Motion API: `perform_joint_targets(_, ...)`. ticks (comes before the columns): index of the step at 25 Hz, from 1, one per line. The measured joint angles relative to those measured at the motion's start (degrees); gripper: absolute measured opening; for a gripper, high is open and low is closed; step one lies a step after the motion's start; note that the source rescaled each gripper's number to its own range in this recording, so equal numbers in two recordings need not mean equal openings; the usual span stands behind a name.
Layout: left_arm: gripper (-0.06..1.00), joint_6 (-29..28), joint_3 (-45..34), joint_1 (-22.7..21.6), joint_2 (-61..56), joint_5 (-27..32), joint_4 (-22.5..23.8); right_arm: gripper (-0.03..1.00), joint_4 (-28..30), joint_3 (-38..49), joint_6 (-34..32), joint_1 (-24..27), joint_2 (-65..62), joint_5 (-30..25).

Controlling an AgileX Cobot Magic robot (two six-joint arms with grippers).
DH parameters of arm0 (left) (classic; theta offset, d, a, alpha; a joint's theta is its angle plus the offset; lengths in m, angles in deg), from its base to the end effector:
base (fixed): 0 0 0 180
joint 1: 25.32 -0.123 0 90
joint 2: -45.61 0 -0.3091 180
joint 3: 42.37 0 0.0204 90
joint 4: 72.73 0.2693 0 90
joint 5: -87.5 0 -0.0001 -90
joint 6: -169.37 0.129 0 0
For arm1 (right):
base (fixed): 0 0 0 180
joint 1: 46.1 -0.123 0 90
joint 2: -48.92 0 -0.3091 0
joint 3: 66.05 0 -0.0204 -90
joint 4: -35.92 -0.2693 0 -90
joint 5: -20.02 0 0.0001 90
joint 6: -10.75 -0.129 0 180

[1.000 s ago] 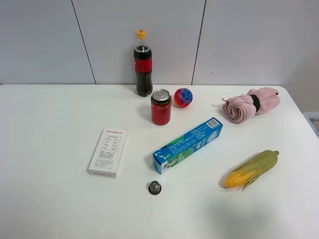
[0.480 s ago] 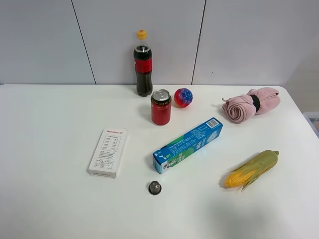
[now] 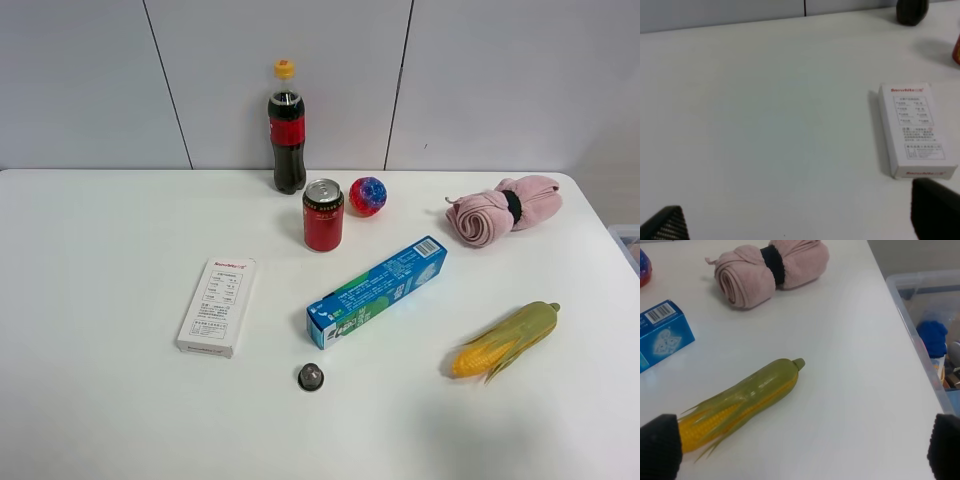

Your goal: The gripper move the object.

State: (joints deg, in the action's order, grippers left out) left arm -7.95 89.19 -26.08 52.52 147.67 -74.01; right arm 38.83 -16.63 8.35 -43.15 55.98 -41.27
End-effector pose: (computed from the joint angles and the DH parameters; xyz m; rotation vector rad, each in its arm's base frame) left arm 0.0195 -0.0022 0.2744 0.0349 2.0157 0.0116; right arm 0.0202 -0.0068 0.2666 0.0985 2.0527 -0.0669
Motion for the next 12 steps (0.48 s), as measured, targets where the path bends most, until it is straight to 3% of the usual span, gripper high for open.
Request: perform_joint_targets(12, 0.8, 0.0, 0.0, 0.0, 0.0, 0.1, 0.0, 1.0, 0.0, 0.0, 0.0, 0.0, 0.0, 0.0)
